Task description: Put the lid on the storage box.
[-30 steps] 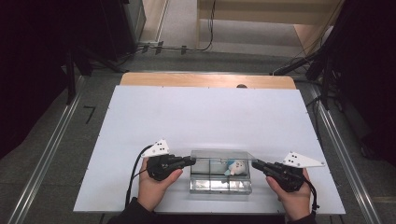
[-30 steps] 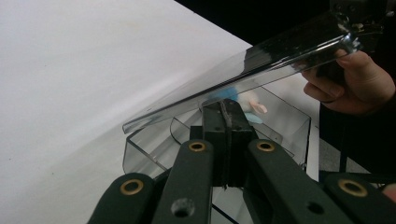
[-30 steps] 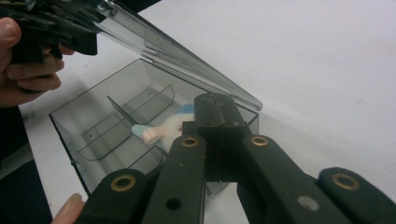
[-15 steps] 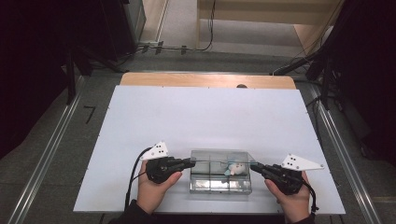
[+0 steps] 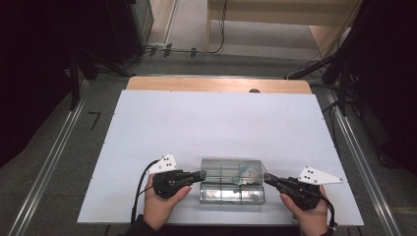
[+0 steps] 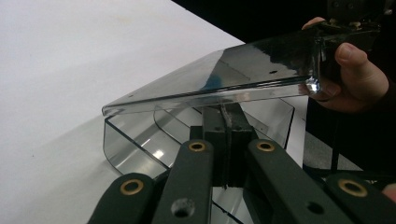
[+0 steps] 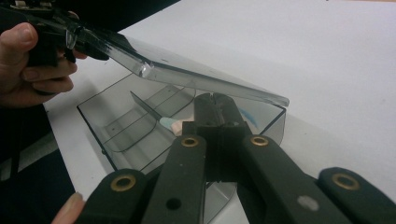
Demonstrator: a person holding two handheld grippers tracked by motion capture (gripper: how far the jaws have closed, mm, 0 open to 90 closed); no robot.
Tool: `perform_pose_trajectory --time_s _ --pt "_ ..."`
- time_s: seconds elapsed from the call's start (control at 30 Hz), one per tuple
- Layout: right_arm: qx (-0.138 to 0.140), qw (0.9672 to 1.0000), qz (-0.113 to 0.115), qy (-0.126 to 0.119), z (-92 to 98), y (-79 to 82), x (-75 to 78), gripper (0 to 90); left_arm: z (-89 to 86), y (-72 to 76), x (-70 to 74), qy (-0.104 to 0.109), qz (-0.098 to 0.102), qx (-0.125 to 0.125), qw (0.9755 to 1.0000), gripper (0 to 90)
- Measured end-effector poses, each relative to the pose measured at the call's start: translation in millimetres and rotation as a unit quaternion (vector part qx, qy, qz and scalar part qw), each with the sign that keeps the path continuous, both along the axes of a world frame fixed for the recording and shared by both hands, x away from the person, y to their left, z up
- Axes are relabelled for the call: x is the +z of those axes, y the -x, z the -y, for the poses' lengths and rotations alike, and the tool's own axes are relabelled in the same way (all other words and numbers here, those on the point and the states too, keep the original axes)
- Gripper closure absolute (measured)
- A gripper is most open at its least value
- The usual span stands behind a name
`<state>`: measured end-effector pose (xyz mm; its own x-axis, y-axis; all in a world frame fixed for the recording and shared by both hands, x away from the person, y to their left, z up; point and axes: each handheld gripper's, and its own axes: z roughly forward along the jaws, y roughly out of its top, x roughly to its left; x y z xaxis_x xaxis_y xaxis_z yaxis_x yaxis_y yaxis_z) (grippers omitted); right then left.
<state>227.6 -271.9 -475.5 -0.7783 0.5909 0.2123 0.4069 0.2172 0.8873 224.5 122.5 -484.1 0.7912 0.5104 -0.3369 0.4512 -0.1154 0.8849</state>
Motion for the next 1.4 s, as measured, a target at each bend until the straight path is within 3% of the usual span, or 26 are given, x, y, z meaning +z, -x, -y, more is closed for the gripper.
perform_pose_trajectory --time_s 0.9,1.4 --pt "0.009 0.9999 -0.008 0.01 4.0 12.9 -10.0 87.9 -6.0 19.0 -10.6 0.002 -0.013 0.001 0.9999 90.0" --pt "0.011 0.9996 -0.019 0.016 5.4 17.5 -19.8 87.9 -8.1 27.5 -18.3 -0.008 -0.022 0.003 0.9997 90.0"
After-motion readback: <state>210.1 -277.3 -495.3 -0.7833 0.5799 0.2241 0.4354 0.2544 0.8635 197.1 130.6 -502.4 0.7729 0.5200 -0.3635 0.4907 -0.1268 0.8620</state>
